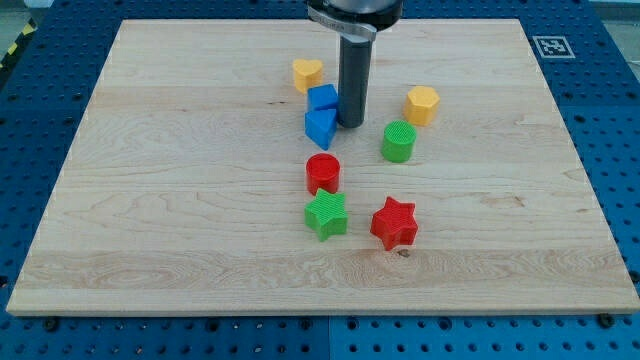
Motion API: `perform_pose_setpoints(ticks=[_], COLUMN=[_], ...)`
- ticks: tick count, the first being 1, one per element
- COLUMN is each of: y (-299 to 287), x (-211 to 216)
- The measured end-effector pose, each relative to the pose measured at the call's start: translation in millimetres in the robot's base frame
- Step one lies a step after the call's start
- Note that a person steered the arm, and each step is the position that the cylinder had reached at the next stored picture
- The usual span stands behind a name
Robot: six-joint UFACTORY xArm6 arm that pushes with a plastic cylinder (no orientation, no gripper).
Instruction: Place the green circle parallel to the red circle
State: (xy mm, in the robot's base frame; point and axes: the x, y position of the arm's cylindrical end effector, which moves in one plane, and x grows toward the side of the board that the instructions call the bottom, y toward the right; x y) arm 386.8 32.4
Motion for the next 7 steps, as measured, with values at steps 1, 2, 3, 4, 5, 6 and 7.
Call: perform_pose_setpoints(ticks=[1, 2, 3, 4, 5, 6, 7], y=[0.0, 3.3, 23.3, 41.1, 73.3, 118.4, 145.9], x=[-11.2, -12.4, 3.2, 27.8, 49.0, 66.8, 79.4])
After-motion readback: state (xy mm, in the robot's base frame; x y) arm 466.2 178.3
